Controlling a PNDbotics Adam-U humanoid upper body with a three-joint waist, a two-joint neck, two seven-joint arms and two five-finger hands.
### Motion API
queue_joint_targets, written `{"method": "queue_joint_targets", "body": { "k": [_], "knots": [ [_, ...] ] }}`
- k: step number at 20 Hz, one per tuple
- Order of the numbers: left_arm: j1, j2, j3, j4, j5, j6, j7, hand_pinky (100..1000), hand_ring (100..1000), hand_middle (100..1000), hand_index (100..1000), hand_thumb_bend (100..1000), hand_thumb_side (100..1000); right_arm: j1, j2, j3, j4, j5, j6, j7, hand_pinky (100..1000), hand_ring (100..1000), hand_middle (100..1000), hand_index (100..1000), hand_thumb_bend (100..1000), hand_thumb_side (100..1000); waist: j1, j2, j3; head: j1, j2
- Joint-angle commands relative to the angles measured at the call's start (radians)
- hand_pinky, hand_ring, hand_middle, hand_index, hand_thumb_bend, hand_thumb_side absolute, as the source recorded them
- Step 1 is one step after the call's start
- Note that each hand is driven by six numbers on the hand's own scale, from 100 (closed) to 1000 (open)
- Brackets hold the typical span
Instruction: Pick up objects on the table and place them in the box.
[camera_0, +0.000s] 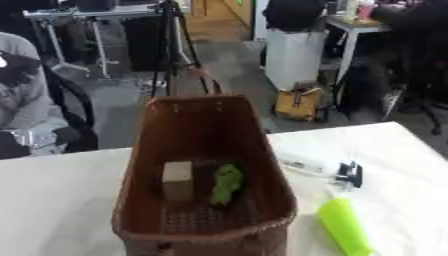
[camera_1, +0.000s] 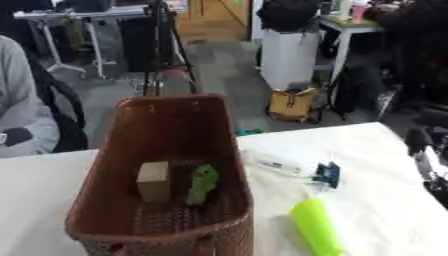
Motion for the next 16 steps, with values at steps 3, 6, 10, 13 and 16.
{"method": "queue_joint_targets", "body": {
  "k": [3, 6, 10, 13, 16],
  "knots": [
    [0.072, -0.074, 0.077, 0.013, 0.097, 0.023, 0.123, 631, 615, 623, 785, 852, 428, -0.012, -0.017, -0.009, -0.01, 0.0, 0.0, -0.005, 536, 601, 717, 806, 349, 637, -0.002, -0.007, 0.017, 0.003, -0.007],
    [0.097, -0.099, 0.084, 0.026, 0.132, 0.017, 0.144, 632, 614, 623, 787, 847, 437, -0.016, -0.019, -0.007, -0.01, -0.001, 0.0, -0.003, 537, 601, 717, 806, 350, 637, -0.002, -0.008, 0.021, 0.005, -0.004],
    [0.114, -0.115, 0.074, 0.018, 0.147, -0.001, 0.126, 634, 613, 622, 786, 844, 438, -0.021, -0.022, -0.004, -0.011, -0.002, 0.0, -0.002, 537, 601, 717, 806, 351, 637, -0.003, -0.009, 0.026, 0.001, 0.005],
    [0.114, -0.125, 0.069, 0.005, 0.145, -0.008, 0.111, 633, 612, 621, 785, 842, 436, -0.021, -0.023, -0.004, -0.012, -0.002, 0.0, -0.004, 537, 601, 717, 806, 352, 636, -0.005, -0.01, 0.028, -0.006, 0.002],
    [0.115, -0.127, 0.068, -0.001, 0.143, -0.007, 0.108, 633, 612, 621, 785, 842, 436, -0.021, -0.023, -0.004, -0.012, -0.002, 0.001, -0.005, 537, 601, 717, 806, 352, 636, -0.006, -0.01, 0.029, -0.008, 0.0]
  ]
}}
